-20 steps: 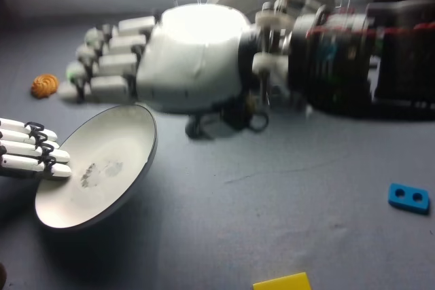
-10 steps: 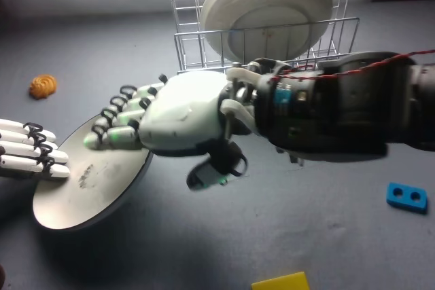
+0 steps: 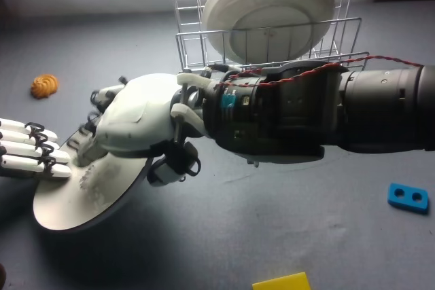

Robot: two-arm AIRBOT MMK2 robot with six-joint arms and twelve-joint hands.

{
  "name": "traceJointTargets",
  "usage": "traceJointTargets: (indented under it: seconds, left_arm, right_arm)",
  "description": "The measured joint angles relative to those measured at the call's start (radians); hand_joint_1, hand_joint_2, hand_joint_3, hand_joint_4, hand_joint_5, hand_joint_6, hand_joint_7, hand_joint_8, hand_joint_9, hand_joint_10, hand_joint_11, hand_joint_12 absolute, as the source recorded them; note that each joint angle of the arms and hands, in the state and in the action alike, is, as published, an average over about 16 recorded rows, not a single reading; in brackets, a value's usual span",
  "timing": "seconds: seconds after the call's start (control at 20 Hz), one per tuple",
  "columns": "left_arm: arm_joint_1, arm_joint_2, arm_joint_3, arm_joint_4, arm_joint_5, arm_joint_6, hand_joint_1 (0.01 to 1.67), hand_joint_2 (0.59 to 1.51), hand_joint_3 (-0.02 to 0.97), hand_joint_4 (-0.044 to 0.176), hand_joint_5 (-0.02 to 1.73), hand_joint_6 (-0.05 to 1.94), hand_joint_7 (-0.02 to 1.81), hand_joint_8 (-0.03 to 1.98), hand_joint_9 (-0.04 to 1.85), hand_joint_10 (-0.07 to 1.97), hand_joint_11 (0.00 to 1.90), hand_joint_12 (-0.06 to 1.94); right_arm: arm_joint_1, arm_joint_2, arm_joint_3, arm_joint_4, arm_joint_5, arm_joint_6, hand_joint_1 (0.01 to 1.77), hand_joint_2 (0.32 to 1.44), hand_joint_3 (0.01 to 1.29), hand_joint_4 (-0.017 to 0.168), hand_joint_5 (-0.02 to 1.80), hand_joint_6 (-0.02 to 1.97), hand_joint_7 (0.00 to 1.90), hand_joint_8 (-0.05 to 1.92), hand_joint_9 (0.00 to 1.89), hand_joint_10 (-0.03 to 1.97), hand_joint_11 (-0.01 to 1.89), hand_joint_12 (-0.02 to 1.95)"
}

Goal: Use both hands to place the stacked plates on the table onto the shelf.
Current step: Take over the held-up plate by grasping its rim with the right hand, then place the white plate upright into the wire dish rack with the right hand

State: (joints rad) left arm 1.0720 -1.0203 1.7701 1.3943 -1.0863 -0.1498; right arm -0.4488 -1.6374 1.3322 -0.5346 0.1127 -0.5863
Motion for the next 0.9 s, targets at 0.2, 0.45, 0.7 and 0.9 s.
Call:
traceJointTargets:
  seconds: [0.2,0.45,0.7,0.9]
  left_arm:
    - [-0.004,0.000,0.000,0.008,0.000,-0.002,0.01,1.136,0.017,-0.005,0.00,-0.01,-0.02,-0.03,0.03,0.04,0.02,0.00]
    - [-0.028,-0.001,0.002,0.032,-0.003,-0.008,0.02,1.133,0.017,-0.007,0.00,-0.02,-0.01,-0.02,0.02,0.04,0.02,0.01]
    - [-0.084,-0.002,0.008,0.062,-0.016,-0.019,0.01,1.132,0.017,-0.006,0.00,-0.01,-0.01,-0.02,0.02,0.03,0.02,0.01]
    - [-0.155,0.004,0.013,0.085,-0.035,-0.036,0.02,1.137,0.017,-0.002,0.00,0.00,0.00,-0.01,0.02,0.02,0.02,0.01]
  right_arm:
    - [-0.001,-0.033,0.021,0.000,0.026,-0.008,1.31,1.02,0.01,-0.003,0.53,0.26,0.59,0.19,0.65,0.07,0.40,1.01]
    - [-0.005,-0.047,0.028,0.001,0.053,-0.017,1.27,1.02,0.01,-0.005,0.72,0.46,0.81,0.39,0.95,0.09,0.68,1.19]
    - [-0.010,-0.046,0.028,0.002,0.074,-0.022,1.25,1.01,0.02,-0.008,0.78,0.64,0.88,0.58,1.08,0.08,0.87,1.16]
    - [-0.013,-0.037,0.022,0.003,0.076,-0.022,1.25,1.01,0.02,-0.006,0.78,0.68,0.88,0.65,1.08,0.19,0.88,1.18]
